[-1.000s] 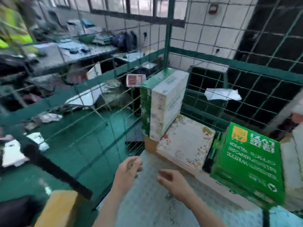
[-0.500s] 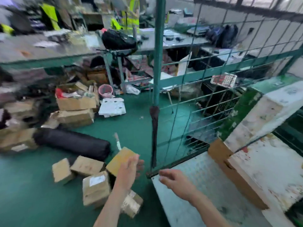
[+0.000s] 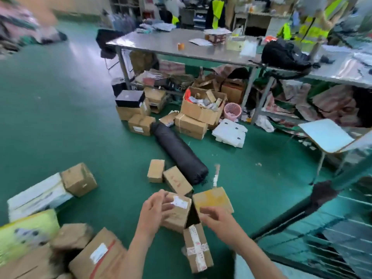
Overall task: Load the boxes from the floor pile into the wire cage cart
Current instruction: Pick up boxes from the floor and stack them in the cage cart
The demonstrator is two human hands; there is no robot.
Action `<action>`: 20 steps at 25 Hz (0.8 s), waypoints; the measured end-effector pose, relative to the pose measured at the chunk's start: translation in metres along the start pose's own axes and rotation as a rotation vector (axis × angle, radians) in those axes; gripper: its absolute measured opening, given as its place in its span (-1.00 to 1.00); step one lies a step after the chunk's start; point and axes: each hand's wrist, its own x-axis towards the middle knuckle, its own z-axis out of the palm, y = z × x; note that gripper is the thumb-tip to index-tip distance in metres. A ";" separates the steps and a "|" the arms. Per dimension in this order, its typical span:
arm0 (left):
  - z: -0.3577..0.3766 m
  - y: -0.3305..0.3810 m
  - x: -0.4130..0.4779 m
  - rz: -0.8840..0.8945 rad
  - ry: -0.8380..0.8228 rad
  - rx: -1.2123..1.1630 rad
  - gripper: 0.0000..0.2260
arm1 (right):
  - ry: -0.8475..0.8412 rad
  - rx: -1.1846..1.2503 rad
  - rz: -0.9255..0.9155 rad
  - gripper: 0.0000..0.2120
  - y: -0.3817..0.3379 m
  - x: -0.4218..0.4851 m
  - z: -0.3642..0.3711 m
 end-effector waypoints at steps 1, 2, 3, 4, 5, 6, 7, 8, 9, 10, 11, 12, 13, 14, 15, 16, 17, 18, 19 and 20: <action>-0.006 0.001 0.000 -0.002 0.048 -0.021 -0.70 | -0.028 -0.008 -0.017 -0.72 -0.004 0.011 0.001; -0.012 0.004 -0.002 -0.003 0.089 -0.034 -0.70 | -0.051 -0.012 -0.028 -0.70 -0.008 0.023 0.001; -0.018 0.004 -0.002 -0.009 0.131 -0.039 -0.70 | -0.076 -0.009 -0.030 -0.69 -0.011 0.035 0.001; -0.024 0.004 -0.003 -0.017 0.171 -0.044 -0.70 | -0.102 -0.012 -0.037 -0.71 -0.016 0.044 0.002; -0.030 0.001 -0.004 -0.023 0.208 -0.044 -0.70 | -0.125 -0.019 -0.054 -0.73 -0.019 0.053 0.003; -0.036 -0.001 -0.006 -0.031 0.253 -0.048 -0.70 | -0.151 -0.036 -0.079 -0.75 -0.023 0.062 0.006; -0.043 -0.004 -0.010 -0.043 0.309 -0.061 -0.70 | -0.179 -0.053 -0.105 -0.75 -0.027 0.069 0.011; -0.050 -0.006 -0.015 -0.055 0.359 -0.079 -0.71 | -0.199 -0.064 -0.123 -0.76 -0.030 0.075 0.017; -0.055 -0.007 -0.020 -0.063 0.395 -0.092 -0.71 | -0.216 -0.069 -0.131 -0.76 -0.033 0.079 0.023; -0.063 -0.010 -0.026 -0.068 0.444 -0.109 -0.71 | -0.253 -0.096 -0.144 -0.75 -0.038 0.083 0.033; -0.072 -0.014 -0.032 -0.071 0.491 -0.121 -0.70 | -0.288 -0.126 -0.157 -0.75 -0.043 0.086 0.043; -0.083 -0.016 -0.038 -0.074 0.528 -0.135 -0.70 | -0.327 -0.159 -0.174 -0.75 -0.049 0.087 0.055; -0.094 -0.017 -0.043 -0.074 0.564 -0.162 -0.70 | -0.373 -0.191 -0.199 -0.75 -0.056 0.088 0.066; -0.106 -0.019 -0.049 -0.072 0.603 -0.192 -0.69 | -0.412 -0.224 -0.229 -0.75 -0.065 0.087 0.077; -0.117 -0.022 -0.053 -0.065 0.641 -0.211 -0.70 | -0.446 -0.248 -0.257 -0.76 -0.075 0.087 0.087; -0.129 -0.024 -0.058 -0.060 0.676 -0.219 -0.70 | -0.476 -0.268 -0.283 -0.77 -0.084 0.088 0.098; -0.138 -0.026 -0.063 -0.058 0.703 -0.222 -0.69 | -0.496 -0.278 -0.298 -0.78 -0.092 0.090 0.109; -0.147 -0.026 -0.067 -0.056 0.724 -0.229 -0.69 | -0.512 -0.280 -0.304 -0.78 -0.101 0.091 0.120; -0.156 -0.028 -0.070 -0.054 0.743 -0.242 -0.69 | -0.530 -0.273 -0.301 -0.78 -0.109 0.091 0.131; -0.170 -0.031 -0.073 -0.056 0.768 -0.264 -0.70 | -0.554 -0.269 -0.300 -0.77 -0.117 0.092 0.147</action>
